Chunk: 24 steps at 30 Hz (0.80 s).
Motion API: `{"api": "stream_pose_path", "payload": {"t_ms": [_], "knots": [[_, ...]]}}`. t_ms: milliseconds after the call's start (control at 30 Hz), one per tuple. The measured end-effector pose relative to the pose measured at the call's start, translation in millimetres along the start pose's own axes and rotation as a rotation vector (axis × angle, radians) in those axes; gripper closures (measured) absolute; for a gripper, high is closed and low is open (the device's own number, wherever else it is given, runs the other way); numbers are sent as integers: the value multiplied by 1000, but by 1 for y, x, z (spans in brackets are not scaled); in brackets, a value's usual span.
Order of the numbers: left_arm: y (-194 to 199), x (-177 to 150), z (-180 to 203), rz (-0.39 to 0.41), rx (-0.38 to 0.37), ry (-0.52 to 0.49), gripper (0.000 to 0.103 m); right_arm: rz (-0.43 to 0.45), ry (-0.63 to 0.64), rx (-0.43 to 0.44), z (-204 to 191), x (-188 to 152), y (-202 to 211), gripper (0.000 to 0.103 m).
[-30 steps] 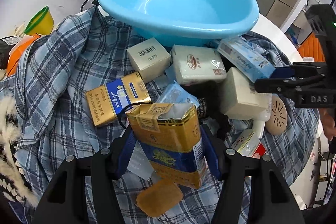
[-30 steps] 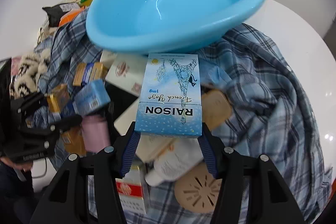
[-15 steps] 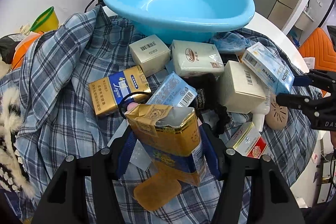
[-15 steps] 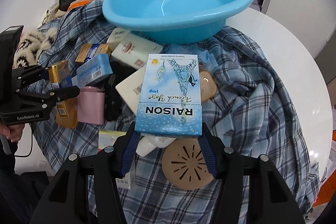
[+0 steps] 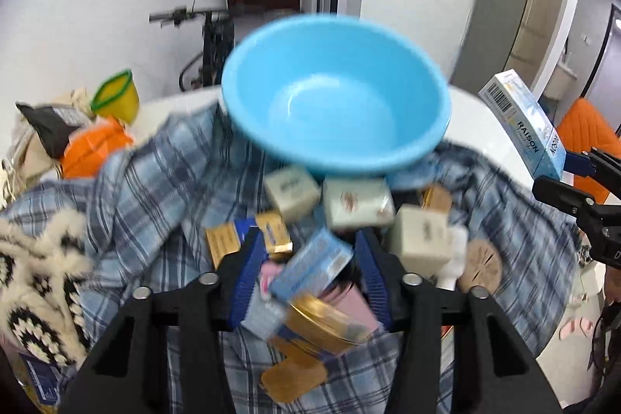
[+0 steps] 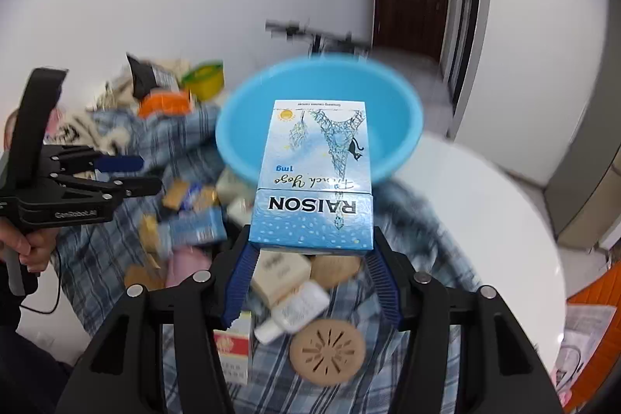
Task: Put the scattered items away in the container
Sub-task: 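Lift the gold pack with the left gripper while the right gripper lifts the RAISON box over the basin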
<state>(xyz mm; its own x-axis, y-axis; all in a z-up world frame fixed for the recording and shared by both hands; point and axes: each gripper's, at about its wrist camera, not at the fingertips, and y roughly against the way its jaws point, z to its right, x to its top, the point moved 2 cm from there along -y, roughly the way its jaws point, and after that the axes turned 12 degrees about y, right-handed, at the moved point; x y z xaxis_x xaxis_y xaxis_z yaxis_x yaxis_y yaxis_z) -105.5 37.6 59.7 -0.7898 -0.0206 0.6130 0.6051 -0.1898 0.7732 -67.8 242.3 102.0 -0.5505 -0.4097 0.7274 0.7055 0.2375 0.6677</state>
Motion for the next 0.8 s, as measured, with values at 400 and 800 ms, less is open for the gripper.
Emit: {"api": "stream_pose_path", "payload": {"t_ms": [400, 800], "knots": [[-24, -58, 12, -109, 38, -195, 16, -52, 11, 62, -12, -11, -8, 48], [-70, -127, 47, -153, 102, -304, 17, -115, -3, 75, -5, -32, -26, 48]]}}
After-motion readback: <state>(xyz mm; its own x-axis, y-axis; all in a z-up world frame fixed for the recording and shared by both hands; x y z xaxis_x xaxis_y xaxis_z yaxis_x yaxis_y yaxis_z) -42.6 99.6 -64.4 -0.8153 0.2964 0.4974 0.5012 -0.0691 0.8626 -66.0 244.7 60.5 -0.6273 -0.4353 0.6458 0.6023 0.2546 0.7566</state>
